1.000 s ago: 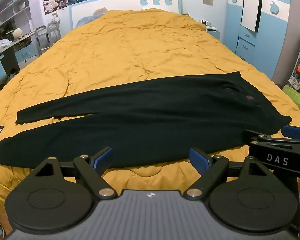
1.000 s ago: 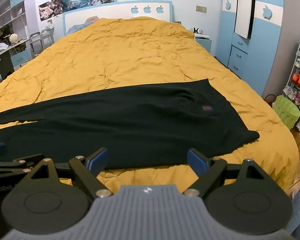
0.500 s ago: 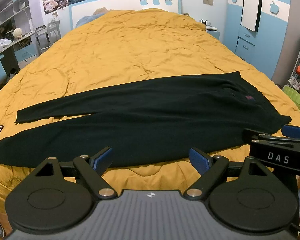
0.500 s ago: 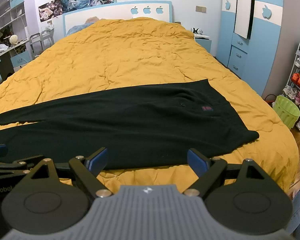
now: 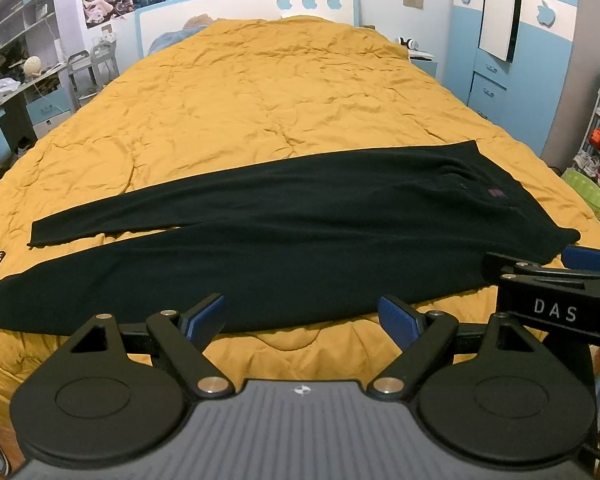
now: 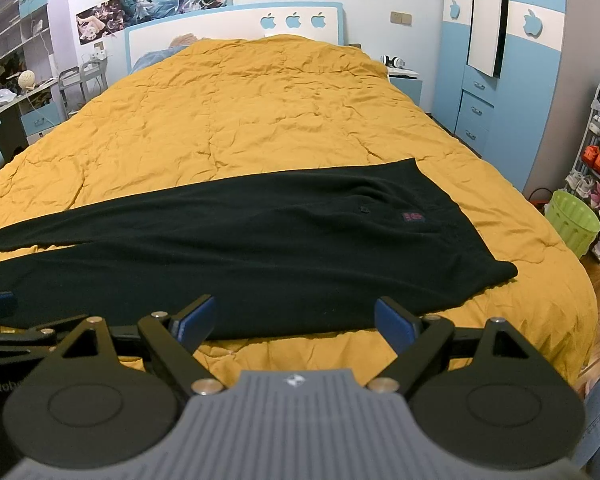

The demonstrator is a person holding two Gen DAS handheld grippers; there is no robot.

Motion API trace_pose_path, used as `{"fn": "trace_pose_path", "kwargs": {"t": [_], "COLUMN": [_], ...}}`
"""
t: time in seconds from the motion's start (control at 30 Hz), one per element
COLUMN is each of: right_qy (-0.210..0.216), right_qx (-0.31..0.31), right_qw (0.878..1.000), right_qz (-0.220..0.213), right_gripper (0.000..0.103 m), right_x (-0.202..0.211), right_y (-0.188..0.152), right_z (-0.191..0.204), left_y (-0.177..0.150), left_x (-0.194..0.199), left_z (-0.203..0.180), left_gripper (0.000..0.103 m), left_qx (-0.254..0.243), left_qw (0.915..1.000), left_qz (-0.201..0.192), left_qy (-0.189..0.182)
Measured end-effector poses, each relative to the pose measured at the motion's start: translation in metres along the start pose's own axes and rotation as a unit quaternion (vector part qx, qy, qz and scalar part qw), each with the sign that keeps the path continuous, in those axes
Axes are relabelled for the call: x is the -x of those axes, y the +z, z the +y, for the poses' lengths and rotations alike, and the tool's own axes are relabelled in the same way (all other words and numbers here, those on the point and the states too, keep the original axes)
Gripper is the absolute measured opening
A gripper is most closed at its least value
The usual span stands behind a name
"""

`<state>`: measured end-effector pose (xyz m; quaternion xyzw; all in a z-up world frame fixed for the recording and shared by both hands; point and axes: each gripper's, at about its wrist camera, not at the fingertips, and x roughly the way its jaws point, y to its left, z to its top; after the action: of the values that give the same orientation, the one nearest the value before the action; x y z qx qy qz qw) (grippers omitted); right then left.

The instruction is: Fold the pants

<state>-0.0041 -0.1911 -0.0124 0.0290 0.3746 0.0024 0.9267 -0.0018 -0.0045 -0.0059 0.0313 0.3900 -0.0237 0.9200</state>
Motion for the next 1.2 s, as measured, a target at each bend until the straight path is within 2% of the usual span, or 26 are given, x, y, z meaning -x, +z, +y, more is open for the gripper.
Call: {"fn": "trace_pose_path", "kwargs": {"t": [1.2], "right_qy": [-0.004], "right_qx": [-0.002], "right_qw": [1.000], "right_qz": [0.003], "right_gripper": [0.082], "right_x": [0.002], "right_y": [0.001], "right_z": [-0.001], "left_y": [-0.001], "left_x": [0.000], "left_z": [-0.009], "left_gripper": [0.100], "left_qx": [0.000], "left_qw": [1.0000], "left_qz": [0.004], "left_qy": [-0.002]}}
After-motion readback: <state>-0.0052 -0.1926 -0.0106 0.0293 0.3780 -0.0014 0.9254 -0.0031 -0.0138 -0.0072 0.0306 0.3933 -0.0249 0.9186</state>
